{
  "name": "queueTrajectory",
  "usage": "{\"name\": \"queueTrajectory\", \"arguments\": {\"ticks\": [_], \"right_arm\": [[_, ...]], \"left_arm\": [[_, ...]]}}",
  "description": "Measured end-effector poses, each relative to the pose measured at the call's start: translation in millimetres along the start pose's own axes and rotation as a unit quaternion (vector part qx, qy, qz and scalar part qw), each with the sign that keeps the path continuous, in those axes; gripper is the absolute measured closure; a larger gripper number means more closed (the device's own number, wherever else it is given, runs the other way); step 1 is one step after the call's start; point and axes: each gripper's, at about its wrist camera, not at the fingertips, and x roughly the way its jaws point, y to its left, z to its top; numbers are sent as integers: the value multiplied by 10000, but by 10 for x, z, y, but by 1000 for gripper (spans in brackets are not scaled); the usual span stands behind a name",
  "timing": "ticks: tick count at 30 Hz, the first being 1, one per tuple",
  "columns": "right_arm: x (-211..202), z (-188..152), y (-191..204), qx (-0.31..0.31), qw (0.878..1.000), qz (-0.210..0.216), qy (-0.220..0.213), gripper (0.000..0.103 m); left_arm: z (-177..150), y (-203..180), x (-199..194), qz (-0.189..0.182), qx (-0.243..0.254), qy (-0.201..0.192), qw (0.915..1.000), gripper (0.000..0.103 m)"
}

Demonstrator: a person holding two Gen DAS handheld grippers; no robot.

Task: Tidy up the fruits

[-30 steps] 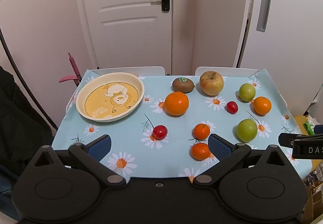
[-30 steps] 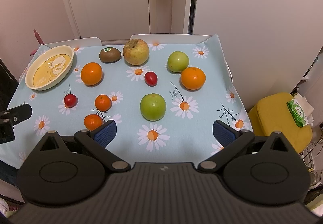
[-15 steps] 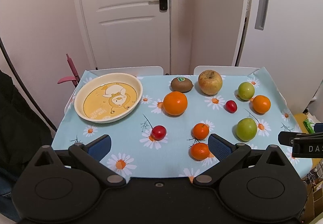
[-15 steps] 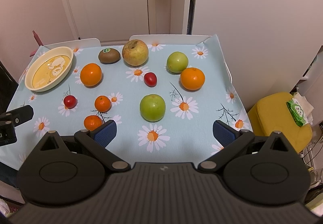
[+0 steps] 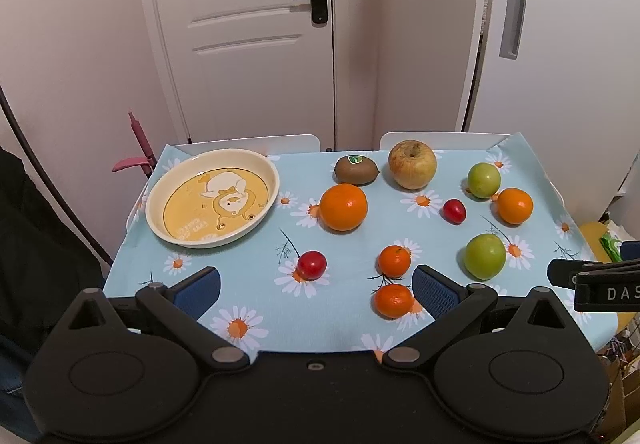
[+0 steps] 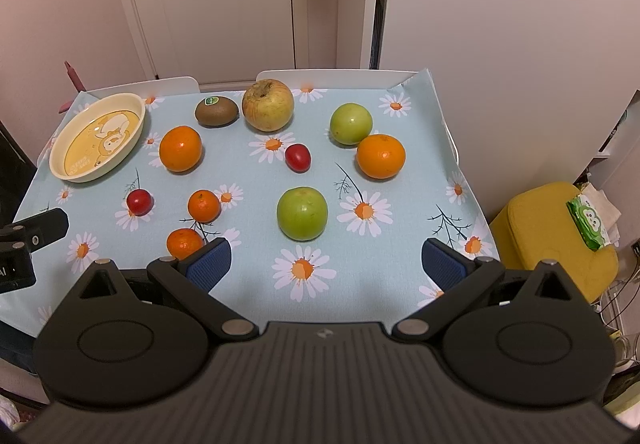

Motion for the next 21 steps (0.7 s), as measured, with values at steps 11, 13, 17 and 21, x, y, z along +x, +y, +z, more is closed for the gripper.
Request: {"name": "queueTrajectory", "arguments": {"ticks": [11,13,17,21], "right_arm": [[-13,24,-2,-6,10000,-12,0,0],[-24,43,-3,-23,10000,-27,-7,0],[-32,53,-15,-26,10000,-36,-24,0],[-28,47,-9,-13,10000,-42,-21,0]], "left_arm": [[11,-30,-7,4,25,-21,10000,0],[12,-37,-6,0,28,-13,10000,0],[19,-37,-6,0,35,-9,10000,0],[18,-40,-5,4,34,-8,10000,0]]}}
